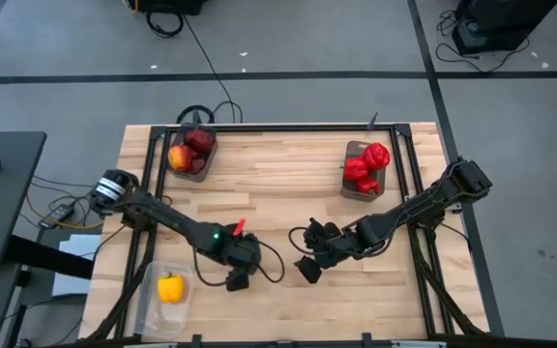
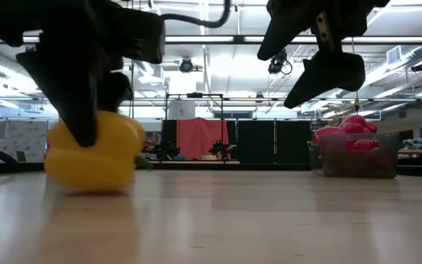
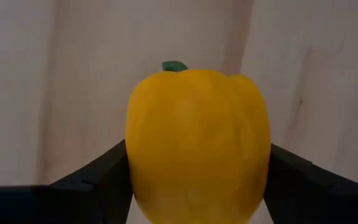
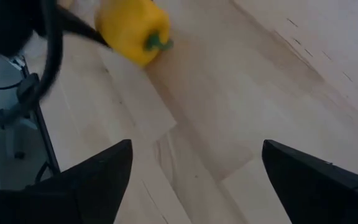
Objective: Sort produce into baskets
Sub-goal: Put the yellow bell pepper into the transparent bin, then adjust the right black bin
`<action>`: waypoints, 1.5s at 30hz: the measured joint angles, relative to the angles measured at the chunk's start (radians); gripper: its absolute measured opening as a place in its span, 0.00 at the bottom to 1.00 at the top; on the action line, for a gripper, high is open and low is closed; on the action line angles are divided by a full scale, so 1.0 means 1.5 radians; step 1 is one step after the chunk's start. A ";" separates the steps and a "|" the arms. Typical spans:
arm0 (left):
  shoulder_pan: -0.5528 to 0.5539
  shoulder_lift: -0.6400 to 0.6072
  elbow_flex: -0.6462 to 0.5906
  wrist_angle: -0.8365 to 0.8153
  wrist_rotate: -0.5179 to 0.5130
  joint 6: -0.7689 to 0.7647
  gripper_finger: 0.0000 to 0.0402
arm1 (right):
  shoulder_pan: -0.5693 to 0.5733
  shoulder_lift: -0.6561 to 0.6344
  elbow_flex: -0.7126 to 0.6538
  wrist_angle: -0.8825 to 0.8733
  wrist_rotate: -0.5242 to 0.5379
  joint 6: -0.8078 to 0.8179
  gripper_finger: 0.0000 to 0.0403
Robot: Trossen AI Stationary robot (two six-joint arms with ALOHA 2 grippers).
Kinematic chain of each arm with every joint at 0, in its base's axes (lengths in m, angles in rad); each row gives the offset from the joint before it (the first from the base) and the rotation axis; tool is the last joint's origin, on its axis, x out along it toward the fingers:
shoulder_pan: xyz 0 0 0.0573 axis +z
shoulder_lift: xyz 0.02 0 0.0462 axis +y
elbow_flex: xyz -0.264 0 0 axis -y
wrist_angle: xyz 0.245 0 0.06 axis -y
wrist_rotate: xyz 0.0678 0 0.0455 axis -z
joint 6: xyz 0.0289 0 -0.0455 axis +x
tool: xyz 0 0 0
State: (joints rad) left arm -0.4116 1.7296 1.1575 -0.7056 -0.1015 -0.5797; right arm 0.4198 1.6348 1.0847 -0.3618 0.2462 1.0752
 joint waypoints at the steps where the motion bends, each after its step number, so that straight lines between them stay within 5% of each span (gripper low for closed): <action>1: 0.000 -0.012 0.006 -0.030 -0.001 -0.010 0.71 | 0.000 0.000 0.000 0.000 0.002 0.000 0.91; 5: -0.007 -0.079 0.047 -0.180 -0.001 -0.048 0.71 | 0.000 0.000 0.000 0.003 0.013 0.000 0.89; 9: -0.075 -0.153 0.084 -0.277 0.039 -0.199 0.71 | -0.009 0.000 0.000 0.010 -0.007 0.007 0.88; 19: -0.320 -0.158 0.085 -0.329 0.100 -0.495 0.72 | -0.045 0.000 0.000 0.070 -0.010 0.009 0.86; 29: -0.450 -0.150 0.025 -0.255 0.143 -0.687 0.84 | -0.117 0.000 0.000 0.088 -0.142 0.015 0.86; 33: -0.456 -0.150 0.012 -0.252 0.143 -0.714 0.97 | -0.137 -0.018 0.000 0.017 -0.138 0.053 0.86; 40: -0.454 -0.153 0.020 -0.258 0.142 -0.718 0.95 | -0.151 -0.075 0.000 -0.213 -0.141 0.065 0.86; 45: -0.453 -0.171 0.053 -0.258 0.060 -0.685 0.95 | -0.150 -0.080 0.000 -0.360 -0.133 0.047 0.86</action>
State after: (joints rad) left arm -1.0911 1.4733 1.2368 -1.0921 -0.0108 -1.6069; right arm 0.1952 1.5155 1.0851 -0.9021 0.0461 1.1454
